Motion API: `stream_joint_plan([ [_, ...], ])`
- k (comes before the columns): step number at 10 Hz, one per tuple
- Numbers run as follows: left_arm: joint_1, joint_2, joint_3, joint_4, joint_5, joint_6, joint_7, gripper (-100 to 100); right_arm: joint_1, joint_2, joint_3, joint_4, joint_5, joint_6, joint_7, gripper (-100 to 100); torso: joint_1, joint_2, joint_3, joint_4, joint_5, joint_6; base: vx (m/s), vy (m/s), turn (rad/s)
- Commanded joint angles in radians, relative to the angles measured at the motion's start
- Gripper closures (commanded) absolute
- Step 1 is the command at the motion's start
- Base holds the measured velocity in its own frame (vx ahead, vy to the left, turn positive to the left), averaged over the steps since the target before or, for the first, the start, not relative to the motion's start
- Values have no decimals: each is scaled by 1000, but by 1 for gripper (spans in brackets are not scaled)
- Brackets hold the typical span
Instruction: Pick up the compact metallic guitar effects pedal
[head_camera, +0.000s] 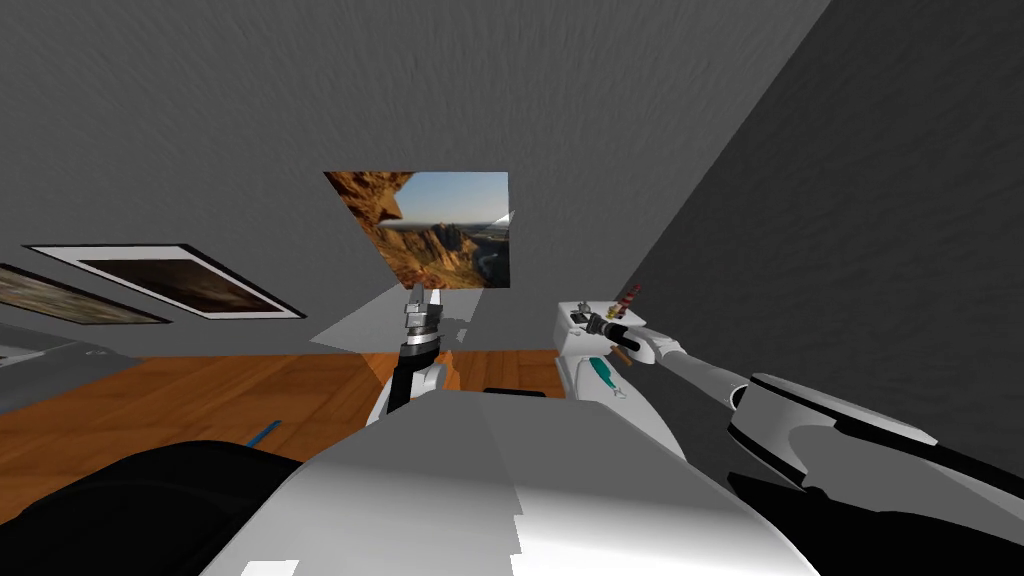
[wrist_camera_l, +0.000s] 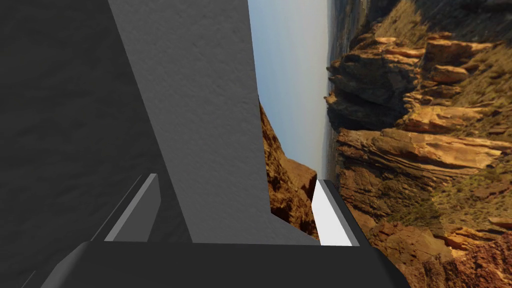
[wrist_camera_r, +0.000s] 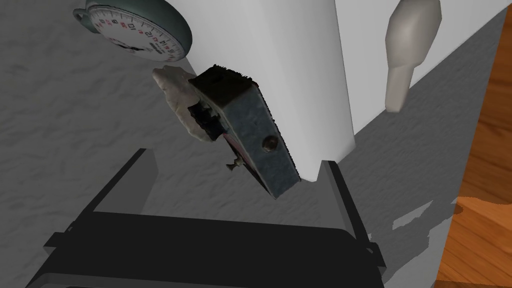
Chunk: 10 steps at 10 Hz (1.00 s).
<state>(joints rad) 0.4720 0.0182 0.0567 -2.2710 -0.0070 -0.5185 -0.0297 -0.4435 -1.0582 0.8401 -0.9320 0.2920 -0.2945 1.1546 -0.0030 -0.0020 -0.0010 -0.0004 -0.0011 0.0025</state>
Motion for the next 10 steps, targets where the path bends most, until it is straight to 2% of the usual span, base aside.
stream_joint_plan([
  [1,0,0,0,0,0,0,0,0,14,14,-50,16,50,-3,-50,-100,0,0,0,0,0,0,-36,-29,151],
  [2,0,0,0,0,0,0,0,0,14,14,-52,16,79,-3,-51,-100,-1,0,0,0,0,-1,-40,-21,83],
  [3,0,0,0,0,0,0,0,0,28,28,-94,31,109,-6,-92,-100,0,1,0,0,0,0,-47,-17,155],
  [5,0,0,0,0,0,0,0,0,28,28,-99,31,150,-6,-92,-100,0,1,0,0,0,0,-27,-12,32],
  [6,0,0,0,0,0,0,0,0,41,41,-146,46,189,-9,-134,-100,0,0,0,0,0,0,-27,-13,159],
  [7,0,0,0,0,0,0,0,0,41,41,-146,46,217,-9,-134,-100,0,0,0,0,0,-1,-31,-19,94],
  [8,0,0,0,0,0,0,0,0,55,55,-188,61,248,-12,-176,-100,0,0,0,0,0,0,-47,-10,146],
  [9,0,0,0,0,0,0,0,0,55,55,-193,61,277,-12,-176,-100,0,1,0,0,0,0,-36,-11,82],
  [10,0,0,0,0,0,0,0,0,68,68,-235,76,308,-15,-218,-100,0,0,0,0,0,0,-33,-15,146],
])
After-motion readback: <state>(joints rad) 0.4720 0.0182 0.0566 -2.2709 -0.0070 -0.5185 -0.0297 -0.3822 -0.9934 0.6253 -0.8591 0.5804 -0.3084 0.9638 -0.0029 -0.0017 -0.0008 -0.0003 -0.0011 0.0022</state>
